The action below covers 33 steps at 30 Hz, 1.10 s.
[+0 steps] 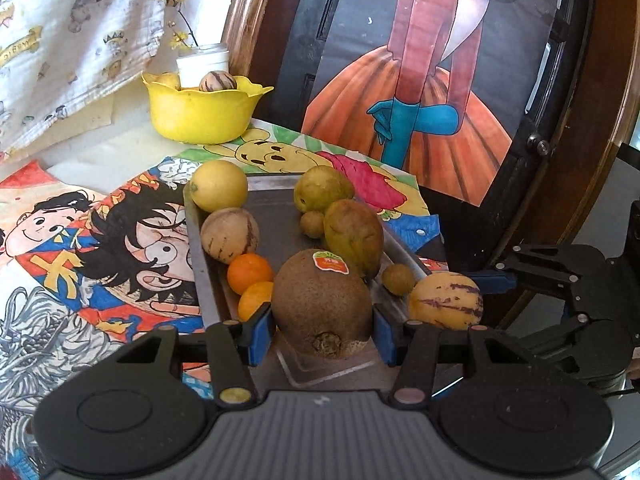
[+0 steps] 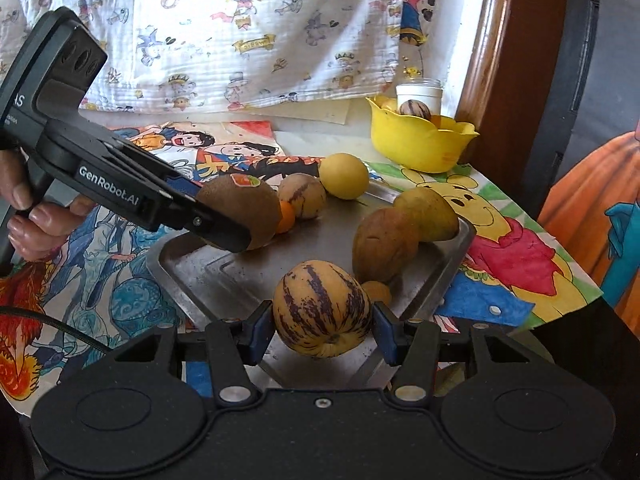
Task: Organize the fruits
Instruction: 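Carry the kiwi to the tray with the left gripper while the right gripper carries the pepino, then lower the kiwi onto the tray with the left gripper while the right gripper lowers the pepino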
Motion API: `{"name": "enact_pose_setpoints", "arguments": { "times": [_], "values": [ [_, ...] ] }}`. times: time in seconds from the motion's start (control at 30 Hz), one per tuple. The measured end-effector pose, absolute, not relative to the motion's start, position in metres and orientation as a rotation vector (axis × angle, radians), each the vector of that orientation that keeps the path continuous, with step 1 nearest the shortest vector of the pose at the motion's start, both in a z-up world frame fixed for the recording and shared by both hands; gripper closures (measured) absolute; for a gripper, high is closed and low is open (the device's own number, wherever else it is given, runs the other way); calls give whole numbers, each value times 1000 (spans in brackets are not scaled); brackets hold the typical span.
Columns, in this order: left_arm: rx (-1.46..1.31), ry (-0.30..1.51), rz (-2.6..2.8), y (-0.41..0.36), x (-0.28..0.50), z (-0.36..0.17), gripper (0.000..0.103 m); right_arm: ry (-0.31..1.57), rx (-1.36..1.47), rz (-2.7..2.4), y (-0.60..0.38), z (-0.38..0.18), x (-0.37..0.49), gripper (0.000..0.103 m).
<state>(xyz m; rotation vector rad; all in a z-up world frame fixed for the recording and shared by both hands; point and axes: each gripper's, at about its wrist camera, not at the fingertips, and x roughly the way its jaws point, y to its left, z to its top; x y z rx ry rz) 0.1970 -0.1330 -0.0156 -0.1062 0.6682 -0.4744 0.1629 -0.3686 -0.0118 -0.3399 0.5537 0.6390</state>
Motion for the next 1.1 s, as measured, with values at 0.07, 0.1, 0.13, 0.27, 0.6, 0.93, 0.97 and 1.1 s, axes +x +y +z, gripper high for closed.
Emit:
{"name": "enact_pose_setpoints", "arguments": {
  "times": [0.07, 0.1, 0.13, 0.27, 0.6, 0.93, 0.97, 1.1],
  "values": [
    [-107, 675, -472, -134, 196, -17, 47, 546, -336, 631, -369, -12, 161, 49],
    [-108, 677, -470, -134, 196, -17, 47, 546, -330, 626, -369, -12, 161, 49],
    [-108, 679, -469, -134, 196, -18, 47, 546, -323, 621, -369, -11, 161, 49],
    [-109, 683, -462, -135, 196, -19, 47, 536, -302, 593, -369, -10, 162, 49],
    [-117, 683, -457, -134, 200, -20, 47, 536, -277, 555, -365, -14, 167, 49],
    [-120, 680, -458, -134, 200, -20, 47, 546, -277, 507, -360, -22, 170, 49],
    [-118, 679, -458, -135, 200, -20, 47, 549, -279, 508, -361, -23, 170, 49],
    [-100, 676, -459, -136, 199, -21, 47, 557, -282, 517, -360, -24, 170, 49]
  ]
}}
